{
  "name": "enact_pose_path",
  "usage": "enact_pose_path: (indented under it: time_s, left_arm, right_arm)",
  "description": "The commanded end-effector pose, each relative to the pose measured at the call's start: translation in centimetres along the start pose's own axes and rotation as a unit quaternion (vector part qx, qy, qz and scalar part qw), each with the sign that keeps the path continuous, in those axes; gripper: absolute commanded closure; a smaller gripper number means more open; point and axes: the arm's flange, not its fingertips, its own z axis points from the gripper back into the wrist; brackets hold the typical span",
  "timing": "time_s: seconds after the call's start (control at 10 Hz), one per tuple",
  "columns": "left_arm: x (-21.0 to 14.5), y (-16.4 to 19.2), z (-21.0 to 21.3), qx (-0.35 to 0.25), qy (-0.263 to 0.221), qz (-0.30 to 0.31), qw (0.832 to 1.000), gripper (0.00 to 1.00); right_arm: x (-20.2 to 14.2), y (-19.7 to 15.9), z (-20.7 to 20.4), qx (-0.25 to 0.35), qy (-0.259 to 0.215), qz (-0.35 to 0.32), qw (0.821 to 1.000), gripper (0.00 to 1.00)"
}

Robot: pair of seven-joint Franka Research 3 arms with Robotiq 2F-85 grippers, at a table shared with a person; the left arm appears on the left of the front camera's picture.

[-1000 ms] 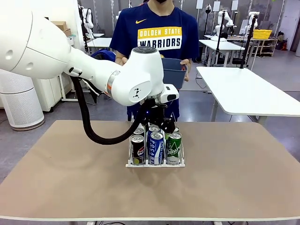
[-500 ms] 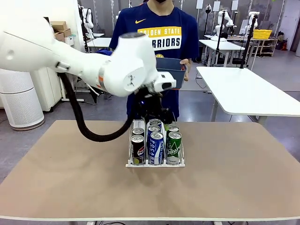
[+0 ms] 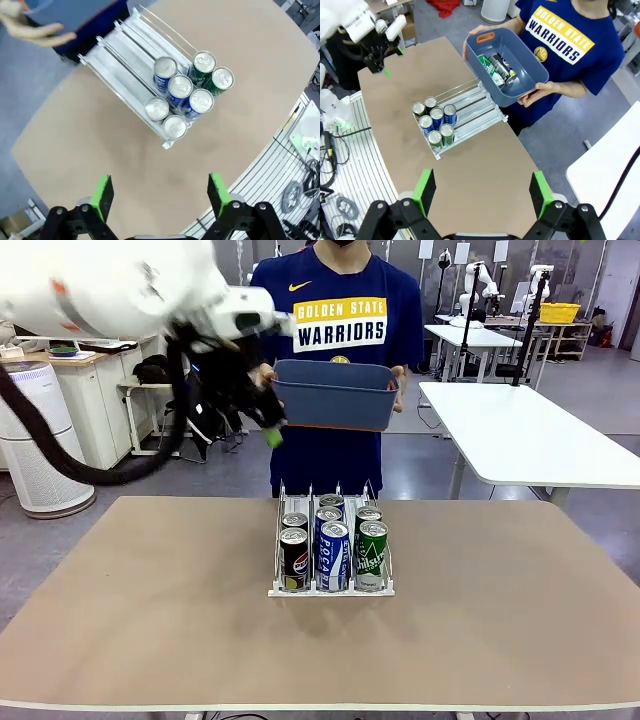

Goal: Fill the beverage cans into the dispenser.
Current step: Pick up the Pepsi coke handed by the human.

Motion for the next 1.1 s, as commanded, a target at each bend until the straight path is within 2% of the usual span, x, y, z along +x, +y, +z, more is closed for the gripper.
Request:
enact_pose_path:
  time_s: [0.0, 0.3, 0.4, 0.6, 0.7, 1.0]
  left_arm:
    - [-0.3, 1.8, 4.2, -0.010, -0.052, -0.033, 0.998, 0.00]
    - [-0.1, 3.6, 11.2, 0.033, -0.121, -0.058, 0.990, 0.00]
    - [0.0, 4.1, 12.3, 0.038, -0.142, -0.071, 0.986, 0.00]
    - [0.6, 3.9, 11.7, 0.020, -0.140, -0.020, 0.990, 0.00]
    - [0.4, 3.8, 13.7, 0.053, -0.134, -0.051, 0.988, 0.00]
    - [0.4, 3.8, 13.7, 0.053, -0.134, -0.051, 0.988, 0.00]
  right_arm:
    - [0.0, 0.0, 0.0, 0.001, -0.002, 0.000, 1.000, 0.00]
    - [0.0, 0.0, 0.0, 0.001, -0.002, 0.000, 1.000, 0.00]
    - [0.0, 0.0, 0.0, 0.001, -0.002, 0.000, 1.000, 0.00]
    - [0.0, 0.0, 0.0, 0.001, -0.002, 0.000, 1.000, 0.00]
    - [0.0, 0.0, 0.0, 0.001, -0.002, 0.000, 1.000, 0.00]
    - [0.0, 0.0, 0.0, 0.001, -0.002, 0.000, 1.000, 0.00]
